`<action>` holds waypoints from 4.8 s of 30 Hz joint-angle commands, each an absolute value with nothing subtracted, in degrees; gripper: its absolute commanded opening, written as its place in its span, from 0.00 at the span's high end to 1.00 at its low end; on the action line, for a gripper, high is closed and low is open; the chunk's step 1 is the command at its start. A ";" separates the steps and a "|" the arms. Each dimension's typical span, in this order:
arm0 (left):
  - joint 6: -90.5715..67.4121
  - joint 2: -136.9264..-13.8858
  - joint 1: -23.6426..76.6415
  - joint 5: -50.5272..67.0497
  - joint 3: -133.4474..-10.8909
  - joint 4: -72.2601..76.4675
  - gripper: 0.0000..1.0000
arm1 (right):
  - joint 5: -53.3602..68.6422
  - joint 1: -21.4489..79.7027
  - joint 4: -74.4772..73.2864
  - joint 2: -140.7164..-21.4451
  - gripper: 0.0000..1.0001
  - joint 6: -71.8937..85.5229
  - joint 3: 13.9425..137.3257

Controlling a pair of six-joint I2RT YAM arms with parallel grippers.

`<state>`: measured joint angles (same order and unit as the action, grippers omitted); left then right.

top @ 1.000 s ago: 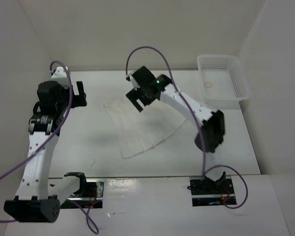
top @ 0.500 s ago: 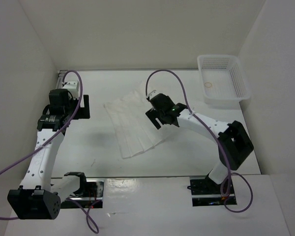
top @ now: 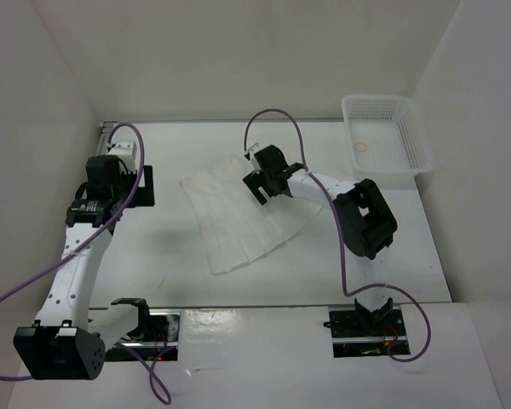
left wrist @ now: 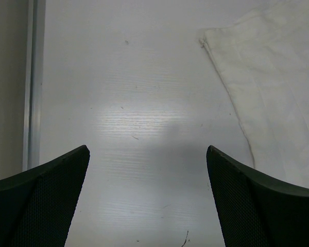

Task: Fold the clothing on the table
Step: Flatten the skirt out, then fold the skirt

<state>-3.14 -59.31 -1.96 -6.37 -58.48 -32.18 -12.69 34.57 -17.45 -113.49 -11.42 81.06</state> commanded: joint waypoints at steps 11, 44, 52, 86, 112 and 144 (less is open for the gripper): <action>-2.55 -61.26 -2.29 -7.73 -59.06 -30.85 0.00 | -11.96 32.43 -23.80 -115.33 0.01 -11.87 79.91; -6.50 -105.71 13.36 -9.04 -75.50 -20.21 0.00 | -7.92 40.43 -34.28 -109.34 0.01 -11.87 77.87; -8.79 -111.79 15.29 -14.50 -77.87 -19.60 0.00 | -6.86 40.43 -36.12 -107.67 0.01 -11.87 77.87; -7.47 -101.62 14.77 -11.79 -83.49 -30.05 0.00 | -2.64 51.15 -46.84 -97.49 0.01 -15.73 83.40; 0.09 -120.15 0.62 29.71 -95.19 -29.79 0.33 | 3.60 30.41 -34.37 -90.62 0.14 -22.32 76.03; 1.14 -127.97 0.62 33.66 -100.11 -32.52 0.90 | 21.24 11.43 -30.42 -118.55 0.07 -21.88 96.23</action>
<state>-0.01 -128.73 0.51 31.44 -98.76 -32.18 14.87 12.29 -32.25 -116.27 -22.15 92.14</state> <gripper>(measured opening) 0.120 0.928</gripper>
